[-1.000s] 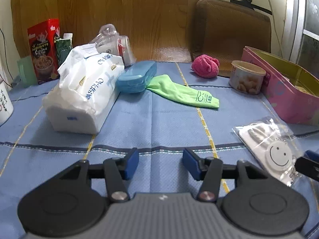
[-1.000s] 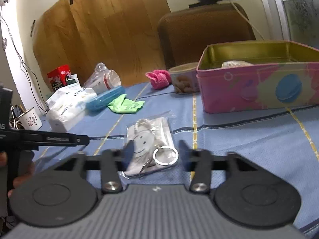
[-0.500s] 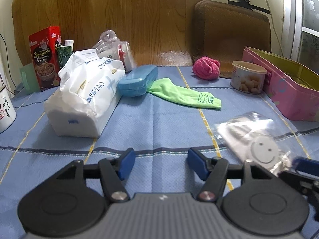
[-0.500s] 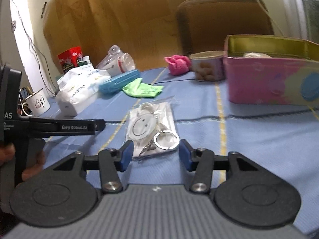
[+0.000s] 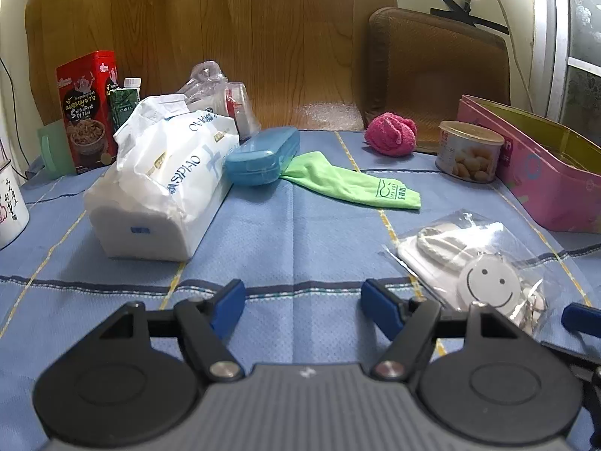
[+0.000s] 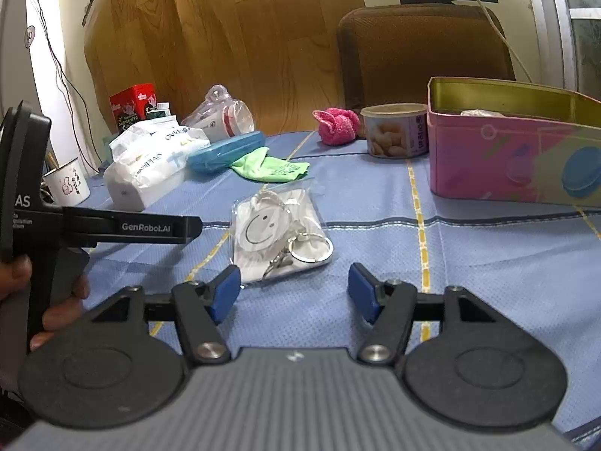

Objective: Organize soft objects

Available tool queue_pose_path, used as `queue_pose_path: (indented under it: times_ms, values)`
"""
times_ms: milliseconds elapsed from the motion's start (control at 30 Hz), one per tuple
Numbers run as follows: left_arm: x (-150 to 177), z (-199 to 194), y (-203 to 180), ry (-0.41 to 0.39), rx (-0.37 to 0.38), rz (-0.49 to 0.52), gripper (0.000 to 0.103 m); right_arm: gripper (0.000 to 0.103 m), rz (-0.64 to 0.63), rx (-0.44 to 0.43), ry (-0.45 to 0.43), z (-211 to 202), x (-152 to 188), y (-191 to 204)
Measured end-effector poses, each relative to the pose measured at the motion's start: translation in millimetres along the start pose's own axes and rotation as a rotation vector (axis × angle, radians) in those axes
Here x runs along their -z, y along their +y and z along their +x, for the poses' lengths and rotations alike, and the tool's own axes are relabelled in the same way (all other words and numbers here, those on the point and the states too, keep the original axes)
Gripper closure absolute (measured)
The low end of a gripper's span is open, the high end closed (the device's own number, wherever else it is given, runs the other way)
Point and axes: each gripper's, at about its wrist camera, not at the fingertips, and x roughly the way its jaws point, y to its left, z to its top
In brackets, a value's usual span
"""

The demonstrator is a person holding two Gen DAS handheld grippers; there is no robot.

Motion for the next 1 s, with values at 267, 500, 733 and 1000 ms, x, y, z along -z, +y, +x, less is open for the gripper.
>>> queue_pose_path:
  times_ms: [267, 500, 733, 1000]
  values:
    - [1.2, -1.2, 6.0, -0.007, 0.023, -0.015, 0.03, 0.034, 0.0, 0.042, -0.021, -1.1, 4.3, 4.2]
    - [-15.9, 7.8, 11.7, -0.025, 0.037, 0.006, 0.026, 0.034, 0.035, 0.118, -0.079, -8.4, -10.9, 3.4]
    - [-28.4, 38.1, 16.8, 0.005, 0.056, 0.002, 0.026, 0.033, 0.049, 0.136, -0.083, -4.1, -22.9, 4.0]
    - [-40.2, 52.6, 22.7, 0.014, 0.047, -0.003, 0.029, 0.034, 0.054, 0.17, -0.084, 6.3, -38.0, -3.5]
